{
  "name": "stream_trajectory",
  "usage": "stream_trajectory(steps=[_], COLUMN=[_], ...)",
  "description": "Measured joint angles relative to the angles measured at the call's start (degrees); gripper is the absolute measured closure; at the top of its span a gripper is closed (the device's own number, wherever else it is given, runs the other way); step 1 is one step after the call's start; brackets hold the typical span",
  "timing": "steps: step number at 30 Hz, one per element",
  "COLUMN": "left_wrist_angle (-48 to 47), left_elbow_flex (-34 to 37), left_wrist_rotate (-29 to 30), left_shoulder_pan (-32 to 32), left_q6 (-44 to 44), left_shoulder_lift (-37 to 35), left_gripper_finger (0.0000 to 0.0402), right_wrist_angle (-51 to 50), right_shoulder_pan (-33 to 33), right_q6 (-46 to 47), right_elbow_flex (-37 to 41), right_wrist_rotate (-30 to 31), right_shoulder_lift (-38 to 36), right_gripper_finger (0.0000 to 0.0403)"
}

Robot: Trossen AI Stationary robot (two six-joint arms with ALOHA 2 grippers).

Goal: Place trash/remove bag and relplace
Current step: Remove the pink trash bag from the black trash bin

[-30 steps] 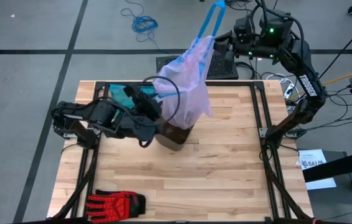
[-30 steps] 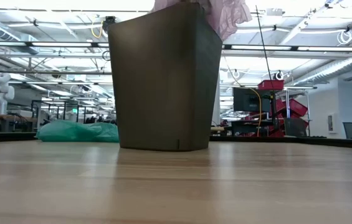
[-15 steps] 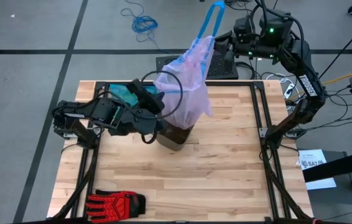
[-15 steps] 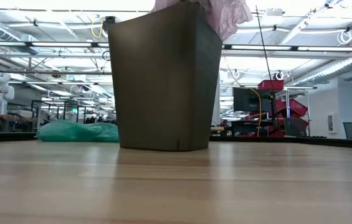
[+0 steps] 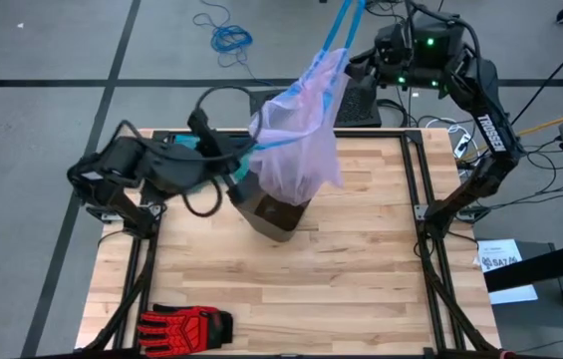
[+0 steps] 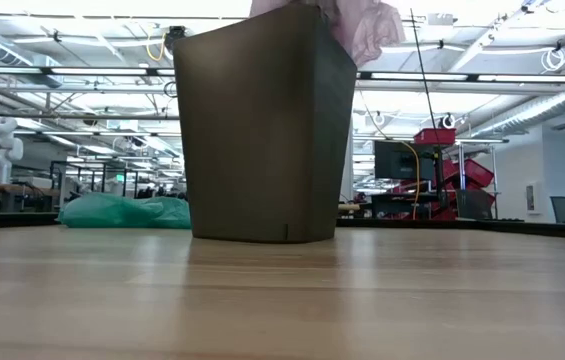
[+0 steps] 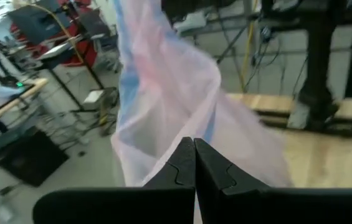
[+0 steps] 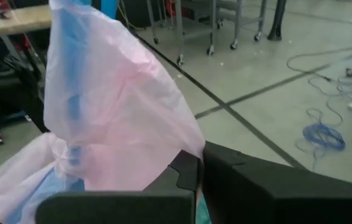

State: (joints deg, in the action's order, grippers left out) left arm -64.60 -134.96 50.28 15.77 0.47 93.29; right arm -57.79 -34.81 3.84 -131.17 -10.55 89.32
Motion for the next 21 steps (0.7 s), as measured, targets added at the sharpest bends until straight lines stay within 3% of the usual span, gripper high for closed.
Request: stream_trajectory(steps=[5, 11, 15, 21], left_wrist_angle=[1.3, -7.7, -14.6, -19.0], left_elbow_flex=[-0.2, 0.0, 0.0, 0.2], left_wrist_rotate=[-0.9, -5.9, -9.7, -8.0], left_shoulder_pan=[0.1, 0.9, 0.6, -1.3], left_q6=[0.0, -1.7, -7.7, -11.6], left_shoulder_lift=[-2.0, -1.1, -0.5, 1.9], left_gripper_finger=[0.0401, 0.0392, 0.0357, 0.0296], right_wrist_angle=[-2.4, -0.2, 0.4, 1.3], right_shoulder_pan=[-0.1, -0.1, -0.1, -0.1], right_q6=[0.0, 0.0, 0.0, -0.2], right_elbow_flex=[0.1, 0.1, 0.1, 0.1], right_wrist_rotate=[0.0, -0.1, -0.1, -0.1], right_shoulder_lift=[1.3, 1.5, 1.5, 1.5], right_gripper_finger=[0.0403, 0.0403, 0.0403, 0.0403])
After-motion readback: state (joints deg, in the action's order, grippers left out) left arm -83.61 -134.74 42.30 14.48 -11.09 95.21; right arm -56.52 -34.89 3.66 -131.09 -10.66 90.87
